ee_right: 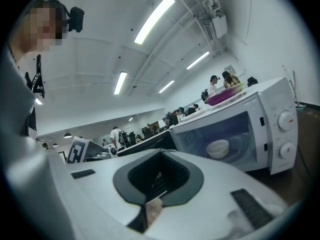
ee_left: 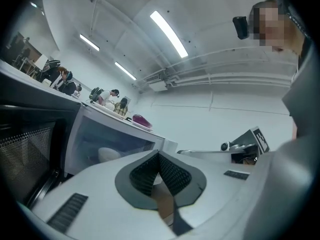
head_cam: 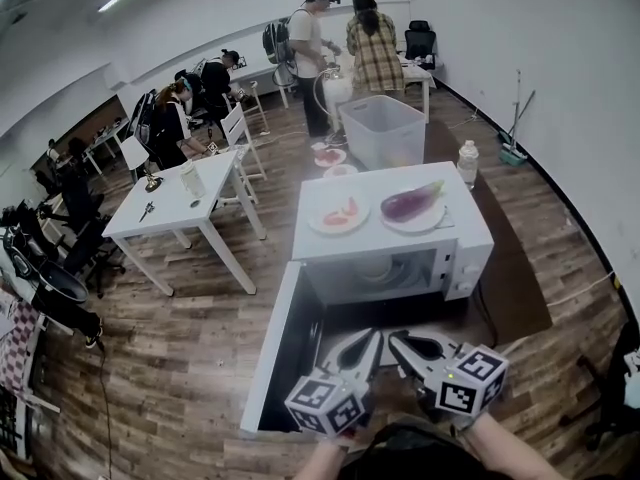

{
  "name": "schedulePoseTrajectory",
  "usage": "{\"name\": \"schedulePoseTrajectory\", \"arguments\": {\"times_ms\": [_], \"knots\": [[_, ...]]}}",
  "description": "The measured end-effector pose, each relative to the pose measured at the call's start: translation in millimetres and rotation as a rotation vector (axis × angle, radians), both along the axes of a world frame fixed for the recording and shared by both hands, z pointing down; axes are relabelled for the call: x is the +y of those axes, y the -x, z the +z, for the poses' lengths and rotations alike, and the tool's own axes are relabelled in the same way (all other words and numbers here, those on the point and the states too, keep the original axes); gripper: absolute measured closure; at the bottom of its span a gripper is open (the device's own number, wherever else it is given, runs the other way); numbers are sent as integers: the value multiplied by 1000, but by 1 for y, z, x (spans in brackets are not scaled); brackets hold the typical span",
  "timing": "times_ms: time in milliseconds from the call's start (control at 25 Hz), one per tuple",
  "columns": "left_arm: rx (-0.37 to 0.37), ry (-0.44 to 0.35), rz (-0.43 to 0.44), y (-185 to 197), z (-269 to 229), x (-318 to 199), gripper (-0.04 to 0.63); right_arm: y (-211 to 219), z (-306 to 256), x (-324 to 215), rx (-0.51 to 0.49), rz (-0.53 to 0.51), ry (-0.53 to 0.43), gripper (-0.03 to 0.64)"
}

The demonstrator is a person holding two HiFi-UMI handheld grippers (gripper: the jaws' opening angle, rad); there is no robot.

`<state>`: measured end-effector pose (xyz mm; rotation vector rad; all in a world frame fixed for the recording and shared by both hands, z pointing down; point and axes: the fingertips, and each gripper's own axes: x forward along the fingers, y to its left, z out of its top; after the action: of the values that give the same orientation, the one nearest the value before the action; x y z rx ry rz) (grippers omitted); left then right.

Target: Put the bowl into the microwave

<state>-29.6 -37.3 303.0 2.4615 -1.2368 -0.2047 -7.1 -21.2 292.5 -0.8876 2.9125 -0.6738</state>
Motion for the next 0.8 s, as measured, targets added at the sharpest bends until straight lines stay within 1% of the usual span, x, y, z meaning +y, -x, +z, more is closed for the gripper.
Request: {"name": "schedulePoseTrajectory", "arguments": {"times_ms": [800], "knots": [[38, 30, -5, -2, 12, 1, 595, 1, 14, -1, 14, -10, 34, 617]]}}
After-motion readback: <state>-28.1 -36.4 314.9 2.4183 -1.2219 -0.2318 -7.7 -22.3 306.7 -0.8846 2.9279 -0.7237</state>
